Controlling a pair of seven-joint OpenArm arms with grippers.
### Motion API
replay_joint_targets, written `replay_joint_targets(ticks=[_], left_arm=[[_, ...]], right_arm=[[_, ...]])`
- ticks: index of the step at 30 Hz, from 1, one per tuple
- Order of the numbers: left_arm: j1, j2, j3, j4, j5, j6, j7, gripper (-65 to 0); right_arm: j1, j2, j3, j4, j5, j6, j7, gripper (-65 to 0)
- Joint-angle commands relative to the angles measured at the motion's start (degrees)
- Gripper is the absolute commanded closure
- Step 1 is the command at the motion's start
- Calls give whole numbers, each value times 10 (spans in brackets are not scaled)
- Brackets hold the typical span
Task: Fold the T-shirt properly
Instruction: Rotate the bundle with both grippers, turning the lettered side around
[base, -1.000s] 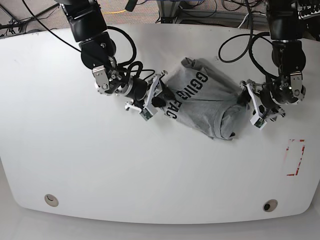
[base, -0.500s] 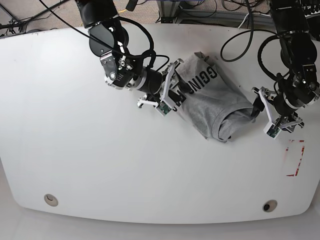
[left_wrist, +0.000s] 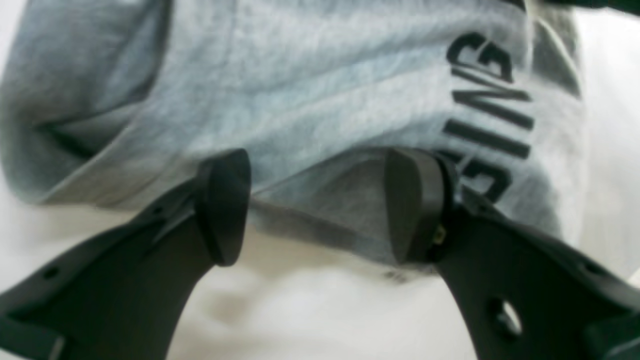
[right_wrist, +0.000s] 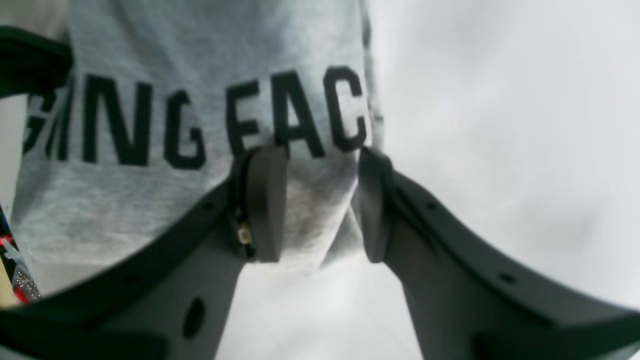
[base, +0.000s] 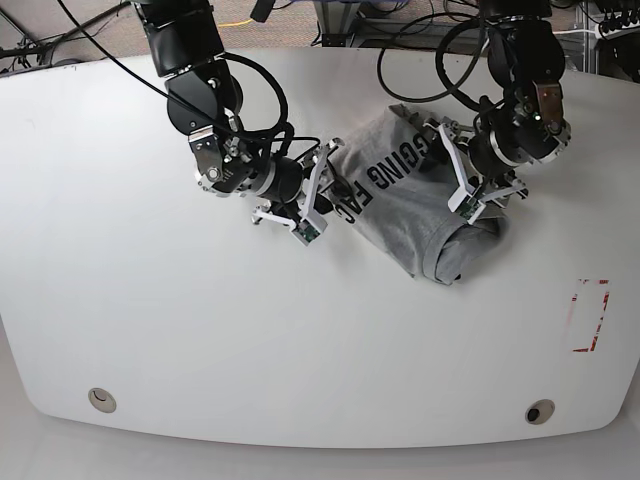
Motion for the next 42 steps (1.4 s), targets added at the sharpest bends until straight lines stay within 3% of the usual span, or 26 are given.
replay_joint_targets(ticks=[1, 5, 12, 17, 21, 26, 30, 34, 39, 42], left_arm=[[3, 1, 3, -11, 23, -1, -21, -390], [-11, -15, 2, -73, 55, -1, -72, -390], [-30, -87, -2, -117, 56, -1, -82, -390], [-30, -124, -35, -80, 56, -1, -82, -390], [-32, -126, -62, -55, 56, -1, -81, -390], [-21, -126, -77, -5, 56, -1, -81, -390], [0, -107, -57, 17, 58, -1, -81, -390], [17, -80, -55, 19, 61, -1, -81, -390], [57, -69, -60, 21, 60, -1, -81, -390], [65, -66, -69, 23, 59, -1, -81, -390]], right_arm=[[8, 1, 2, -15, 12, 4, 36, -224], [8, 5, 2, -52, 12, 3, 88, -224], [-23, 16, 0, -3, 15, 4, 59, -224], [-49, 16, -73, 41, 13, 1, 58, -224], [-54, 6, -86, 66, 17, 1, 55, -224], [-35, 1, -54, 93, 18, 1, 24, -224], [-4, 0, -35, 98, 23, 2, 12, -224], [60, 0, -24, 60, 71, 4, -2, -224], [121, -36, -25, -1, 147, 4, -4, -224], [170, -67, -25, -62, 154, 5, -2, -224]])
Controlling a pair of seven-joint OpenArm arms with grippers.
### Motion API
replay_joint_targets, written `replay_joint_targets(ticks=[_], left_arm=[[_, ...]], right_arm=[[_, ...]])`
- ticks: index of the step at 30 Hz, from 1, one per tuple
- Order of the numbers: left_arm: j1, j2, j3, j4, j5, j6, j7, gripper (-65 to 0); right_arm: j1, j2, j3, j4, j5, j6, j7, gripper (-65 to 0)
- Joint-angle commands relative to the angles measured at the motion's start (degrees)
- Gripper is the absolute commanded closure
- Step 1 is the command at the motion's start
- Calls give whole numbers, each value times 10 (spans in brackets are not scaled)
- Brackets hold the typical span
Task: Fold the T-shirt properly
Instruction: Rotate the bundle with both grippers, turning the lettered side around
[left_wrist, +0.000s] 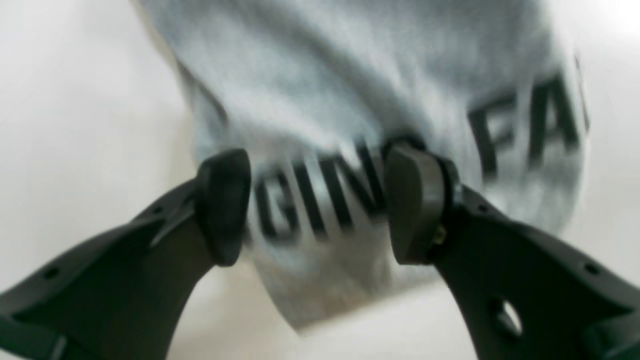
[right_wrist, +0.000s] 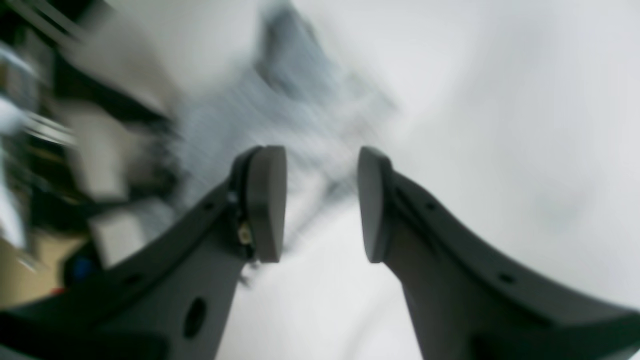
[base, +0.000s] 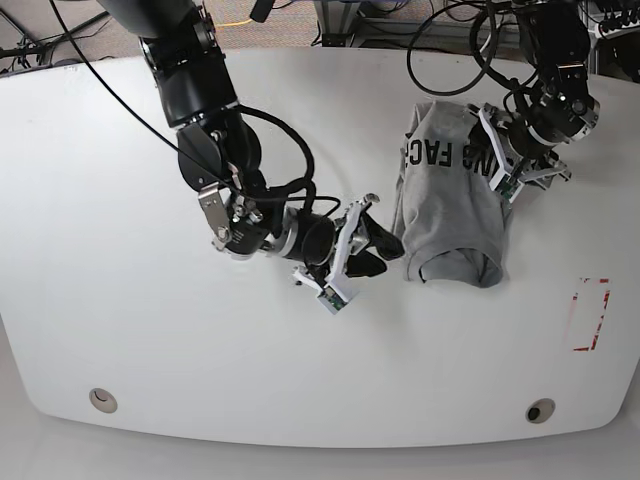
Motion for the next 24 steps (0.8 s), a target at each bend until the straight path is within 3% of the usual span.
replay_joint_targets(ticks=[1, 5, 10, 14, 24], left_arm=[[3, -1, -9, 13, -3, 1, -4, -390], [35, 1, -54, 27, -6, 1, -4, -390], [27, 19, -84, 32, -6, 1, -4, -390], [28, 21, -112, 47, -6, 1, -4, -390], [18, 32, -147, 48, -6, 1, -4, -390]], right_arm=[[60, -44, -1, -61, 11, 7, 7, -224], [73, -95, -2, -99, 9, 7, 7, -224], [99, -126, -14, -171, -5, 8, 27, -225], [96, -131, -73, -186, -10, 7, 34, -225], [71, -123, -139, -255, -28, 6, 116, -225]])
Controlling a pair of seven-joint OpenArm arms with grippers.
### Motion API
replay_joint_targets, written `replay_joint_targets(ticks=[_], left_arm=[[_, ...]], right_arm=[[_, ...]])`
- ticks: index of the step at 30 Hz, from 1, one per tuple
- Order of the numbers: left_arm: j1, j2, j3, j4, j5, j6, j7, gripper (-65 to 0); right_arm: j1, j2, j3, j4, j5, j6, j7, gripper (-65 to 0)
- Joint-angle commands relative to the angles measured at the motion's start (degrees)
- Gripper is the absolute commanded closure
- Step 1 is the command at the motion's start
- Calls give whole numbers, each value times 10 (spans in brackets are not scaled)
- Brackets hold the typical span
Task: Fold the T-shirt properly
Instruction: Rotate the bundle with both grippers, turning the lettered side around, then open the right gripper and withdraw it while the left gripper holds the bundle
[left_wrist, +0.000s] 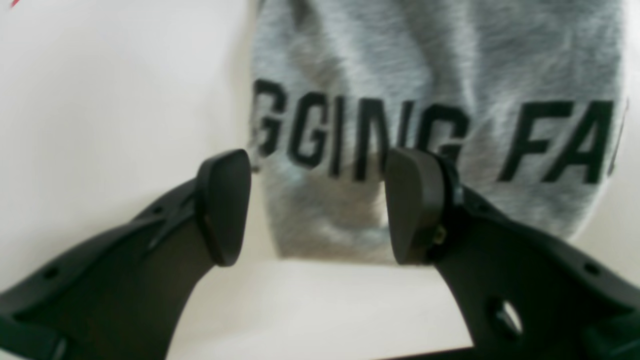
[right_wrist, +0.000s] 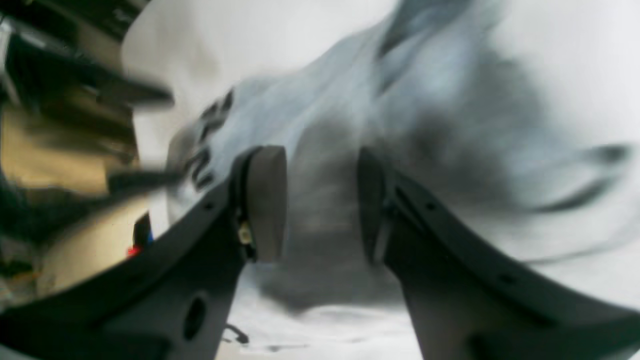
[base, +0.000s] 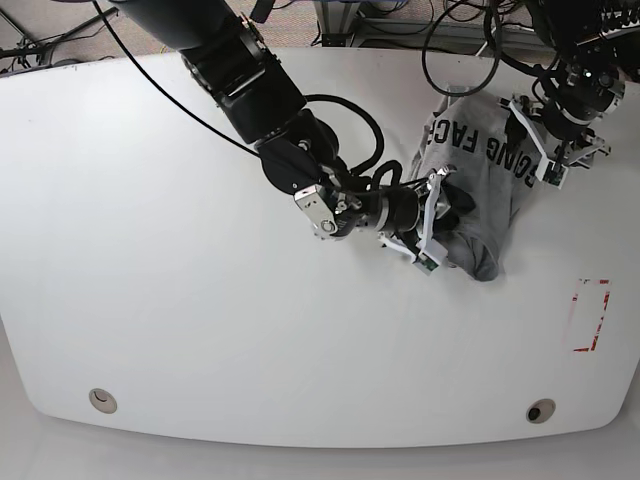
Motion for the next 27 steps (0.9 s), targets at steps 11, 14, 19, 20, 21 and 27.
replay_joint_targets(ticks=[11, 14, 19, 20, 21, 27], left_arm=[[-56, -33, -27, -102, 4, 1, -10, -390], [-58, -49, -27, -118, 4, 1, -10, -390], [-62, -50, -11, -114, -1, 1, -10, -390], [-56, -50, -17, -105, -1, 1, -10, -390], [-52, -49, -23, -96, -1, 1, -10, -390], [-59, -38, 4, -21, -32, 1, -9, -390]], right_arm=[[-18, 44, -8, -11, -93, 11, 59, -225], [-37, 75, -7, 32, -66, 11, 40, -224], [-39, 118, -7, 105, -7, 7, 21, -224], [-46, 129, -7, 131, 7, 6, 9, -224], [-49, 137, -7, 149, 18, 6, 1, -224], [-67, 166, 37, 252, 68, 6, -19, -224]])
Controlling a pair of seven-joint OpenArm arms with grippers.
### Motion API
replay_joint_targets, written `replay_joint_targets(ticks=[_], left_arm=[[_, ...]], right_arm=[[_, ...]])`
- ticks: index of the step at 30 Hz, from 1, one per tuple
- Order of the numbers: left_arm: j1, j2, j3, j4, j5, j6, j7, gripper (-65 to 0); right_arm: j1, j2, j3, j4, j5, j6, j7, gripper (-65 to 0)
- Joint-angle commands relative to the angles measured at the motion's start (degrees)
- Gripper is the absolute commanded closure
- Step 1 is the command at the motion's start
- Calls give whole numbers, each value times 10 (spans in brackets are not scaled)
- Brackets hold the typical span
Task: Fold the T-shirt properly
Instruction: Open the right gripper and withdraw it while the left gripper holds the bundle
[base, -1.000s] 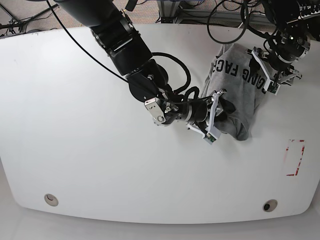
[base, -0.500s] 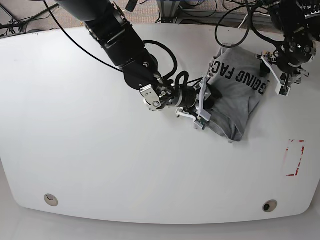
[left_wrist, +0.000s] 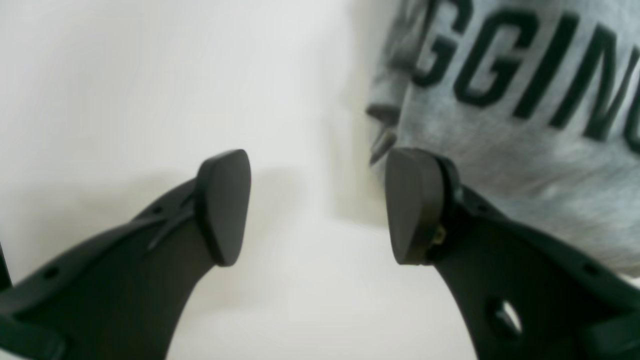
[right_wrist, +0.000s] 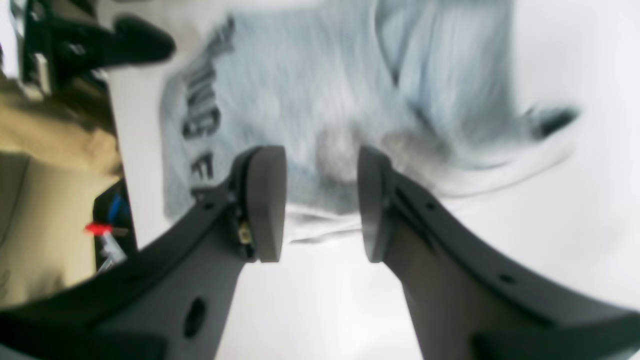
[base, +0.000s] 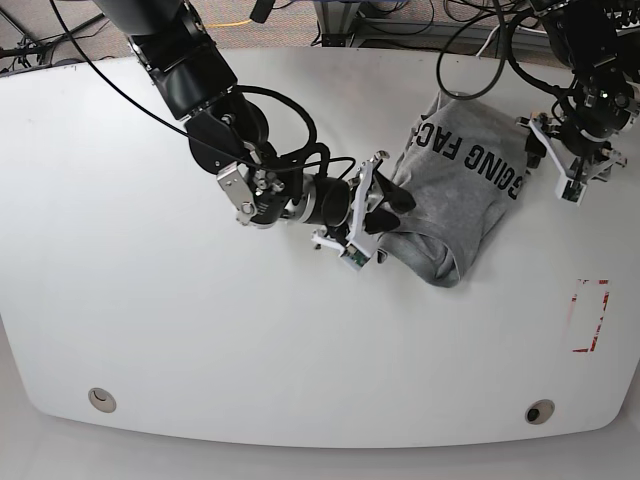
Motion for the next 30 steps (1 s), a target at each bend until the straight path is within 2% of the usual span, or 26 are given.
replay_joint_targets(ticks=[1, 4, 6, 10, 13, 15, 17, 19, 24, 27, 30], left_arm=[[-8, 0, 6, 47, -30, -1, -16, -390], [-23, 25, 11, 59, -22, -1, -16, -390], [-65, 41, 38, 59, -5, -1, -17, -390], [-78, 46, 99, 58, 33, -1, -25, -390], [-97, 57, 128, 37, 59, -1, -72, -390], [-109, 66, 163, 16, 79, -1, -123, -390], [-89, 67, 179, 12, 100, 21, -168, -390], [-74, 71, 182, 7, 112, 29, -196, -390], [-83, 67, 217, -36, 115, 55, -230, -390], [-51, 55, 209, -44, 114, 66, -251, -390], [-65, 55, 207, -90, 113, 66, -266, -390]], right_arm=[[-14, 15, 43, 86, 24, 1, -4, -224], [-29, 18, 91, 114, 23, 0, -7, -224], [-29, 19, 127, 105, 23, 0, -8, -224], [-63, 41, 180, 132, 23, 0, -8, -224], [-65, 49, 211, 125, 2, 0, -5, -224], [-69, 45, 235, 120, -37, 0, -5, -224], [-89, 38, 251, 137, -70, 0, -5, -224], [-113, 35, 273, 152, -99, 0, -5, -224], [-122, 20, 306, 140, -159, 5, 26, -224], [-156, 23, 310, 163, -165, 5, 32, -224], [-145, 23, 310, 142, -172, 6, 34, -224]])
